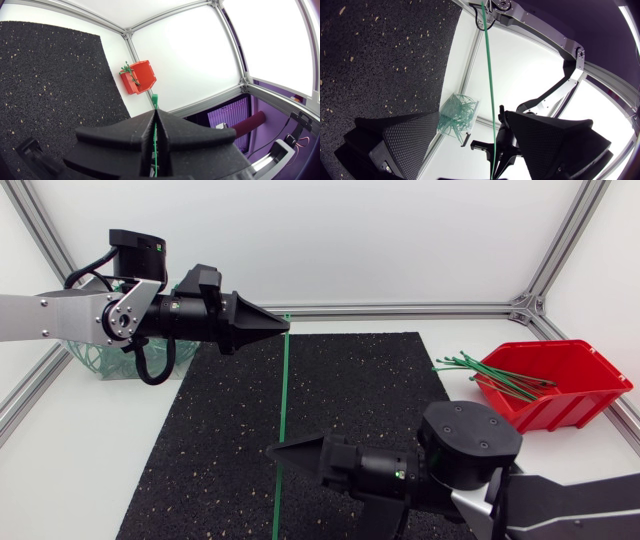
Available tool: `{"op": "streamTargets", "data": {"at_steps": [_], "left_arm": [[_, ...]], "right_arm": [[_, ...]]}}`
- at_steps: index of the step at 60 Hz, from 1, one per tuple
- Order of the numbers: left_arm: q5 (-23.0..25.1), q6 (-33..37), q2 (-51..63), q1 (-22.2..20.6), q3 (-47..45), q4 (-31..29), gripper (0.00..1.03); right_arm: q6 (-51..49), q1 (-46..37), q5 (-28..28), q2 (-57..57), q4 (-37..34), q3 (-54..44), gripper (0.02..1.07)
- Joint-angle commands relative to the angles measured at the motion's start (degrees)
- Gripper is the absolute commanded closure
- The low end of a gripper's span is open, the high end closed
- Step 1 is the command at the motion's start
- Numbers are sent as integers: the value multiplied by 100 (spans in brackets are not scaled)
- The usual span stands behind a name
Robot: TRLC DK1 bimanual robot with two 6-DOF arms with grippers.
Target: Take a green cable tie from the red box, thread the tail through the head to close it, then place it in the transparent bin on the left.
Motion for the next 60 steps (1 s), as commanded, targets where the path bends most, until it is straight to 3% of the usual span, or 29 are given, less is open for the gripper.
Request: {"op": "streamTargets", "data": {"at_steps": [1, 47, 60], "left_arm": [[91, -63, 140, 76, 199, -56, 100], [82, -80, 844, 392, 823, -513, 100], [73, -80, 914, 401, 850, -513, 100]], "right_arm": [[-158, 62, -38, 185, 97, -57, 7], [-131, 440, 217, 475, 115, -137, 7], [-175, 440, 199, 440, 115, -198, 21]]}}
